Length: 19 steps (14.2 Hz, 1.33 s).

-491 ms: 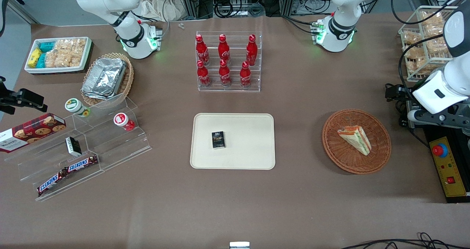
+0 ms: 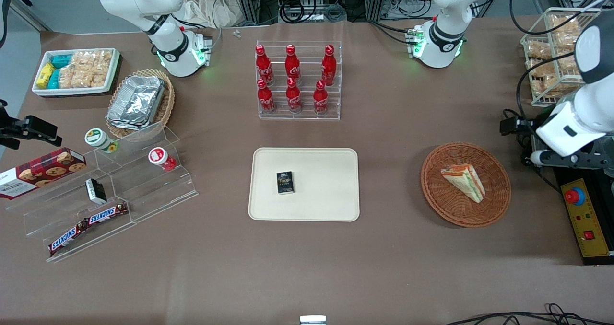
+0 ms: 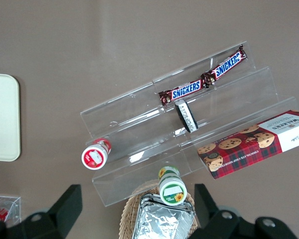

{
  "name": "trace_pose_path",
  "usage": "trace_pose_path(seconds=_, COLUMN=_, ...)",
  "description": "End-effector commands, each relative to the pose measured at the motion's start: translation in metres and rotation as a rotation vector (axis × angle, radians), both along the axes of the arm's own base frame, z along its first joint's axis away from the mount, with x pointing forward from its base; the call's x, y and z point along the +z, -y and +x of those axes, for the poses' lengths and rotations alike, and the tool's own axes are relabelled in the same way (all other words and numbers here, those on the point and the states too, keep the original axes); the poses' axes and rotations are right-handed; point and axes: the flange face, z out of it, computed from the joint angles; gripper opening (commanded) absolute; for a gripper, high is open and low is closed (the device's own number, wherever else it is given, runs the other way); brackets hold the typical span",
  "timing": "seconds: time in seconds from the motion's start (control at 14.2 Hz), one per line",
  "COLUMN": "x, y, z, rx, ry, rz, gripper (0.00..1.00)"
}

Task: Place sandwich from basket to tray
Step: 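Move the left gripper over the wrapped sandwich in the wicker basket, then lower the left gripper and close it on the sandwich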

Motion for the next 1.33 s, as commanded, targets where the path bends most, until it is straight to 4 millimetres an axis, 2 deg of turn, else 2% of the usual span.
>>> trace_pose_path(seconds=0.0, x=-0.039, y=-0.003, z=-0.016, rx=0.11, ry=0.062, rz=0.038, gripper=1.0)
trace_pose_path(seconds=0.14, x=-0.077, y=-0.022, z=-0.029, rx=0.274, ry=0.108, rz=0.052, gripper=1.0)
trace_pose_path(seconds=0.28, x=-0.115, y=-0.027, z=-0.035, rx=0.36, ry=0.174, rz=0.045, gripper=1.0)
trace_pose_path(seconds=0.49, x=-0.16, y=-0.026, z=-0.031, rx=0.617, ry=0.209, rz=0.037, gripper=1.0)
trace_pose_path(seconds=0.91, x=-0.209, y=-0.025, z=-0.018, rx=0.887, ry=0.203, rz=0.019, gripper=1.0)
trace_pose_path(seconds=1.26, x=-0.234, y=-0.025, z=-0.02, rx=0.924, ry=0.155, rz=0.027, gripper=1.0)
